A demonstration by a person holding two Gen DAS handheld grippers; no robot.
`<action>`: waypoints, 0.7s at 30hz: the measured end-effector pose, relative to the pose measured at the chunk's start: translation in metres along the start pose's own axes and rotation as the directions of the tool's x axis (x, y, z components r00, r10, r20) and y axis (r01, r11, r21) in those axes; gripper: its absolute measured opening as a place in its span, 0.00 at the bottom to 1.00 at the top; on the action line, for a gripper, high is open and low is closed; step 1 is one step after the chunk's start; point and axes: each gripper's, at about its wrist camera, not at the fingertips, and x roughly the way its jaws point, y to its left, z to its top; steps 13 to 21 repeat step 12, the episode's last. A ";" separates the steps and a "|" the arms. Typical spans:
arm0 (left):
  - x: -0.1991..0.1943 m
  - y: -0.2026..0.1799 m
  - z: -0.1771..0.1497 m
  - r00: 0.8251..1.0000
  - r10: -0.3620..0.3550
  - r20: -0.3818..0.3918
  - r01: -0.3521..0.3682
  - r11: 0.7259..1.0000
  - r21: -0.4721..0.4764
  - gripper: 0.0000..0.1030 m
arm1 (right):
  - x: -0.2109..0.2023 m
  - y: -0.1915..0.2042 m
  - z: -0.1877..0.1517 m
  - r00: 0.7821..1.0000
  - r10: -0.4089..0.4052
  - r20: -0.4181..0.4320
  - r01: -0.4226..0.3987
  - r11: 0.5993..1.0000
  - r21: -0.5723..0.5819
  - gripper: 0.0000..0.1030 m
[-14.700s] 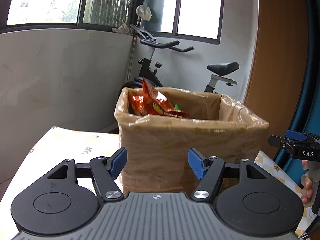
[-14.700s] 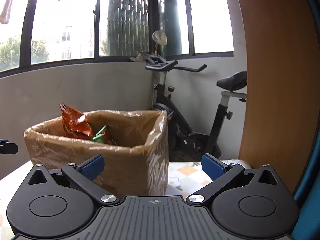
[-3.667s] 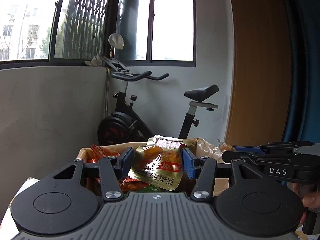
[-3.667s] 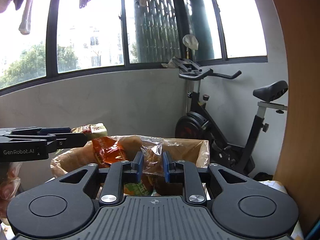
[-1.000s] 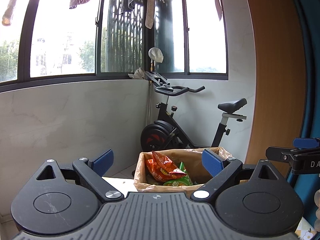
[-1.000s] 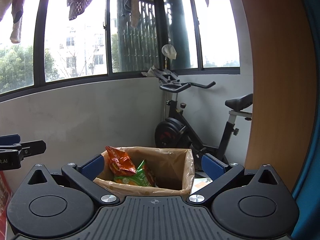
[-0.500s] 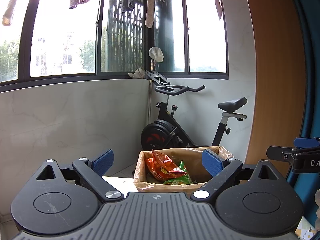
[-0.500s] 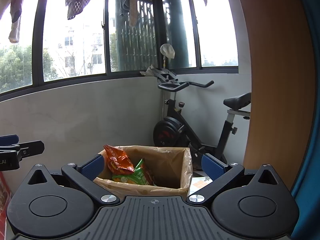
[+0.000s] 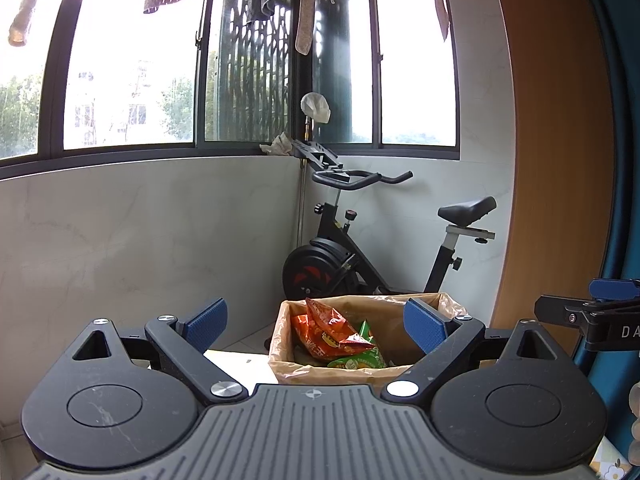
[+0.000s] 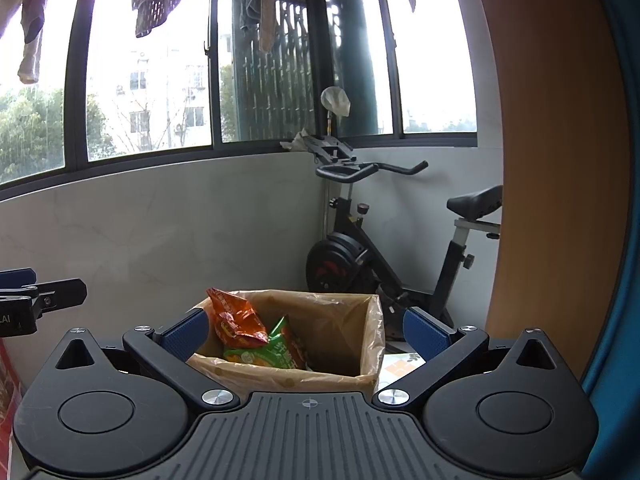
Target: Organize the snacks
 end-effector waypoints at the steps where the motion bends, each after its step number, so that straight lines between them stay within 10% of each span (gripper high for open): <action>1: 0.000 0.000 0.000 1.000 0.000 0.000 0.000 1.000 -0.001 0.93 | 0.000 0.000 0.000 1.000 0.000 0.000 0.000 1.000 -0.001 1.00; 21: -0.001 -0.002 -0.001 1.000 0.009 -0.003 -0.009 1.000 -0.010 0.94 | -0.001 -0.001 -0.001 1.000 -0.004 -0.003 0.003 1.000 -0.006 1.00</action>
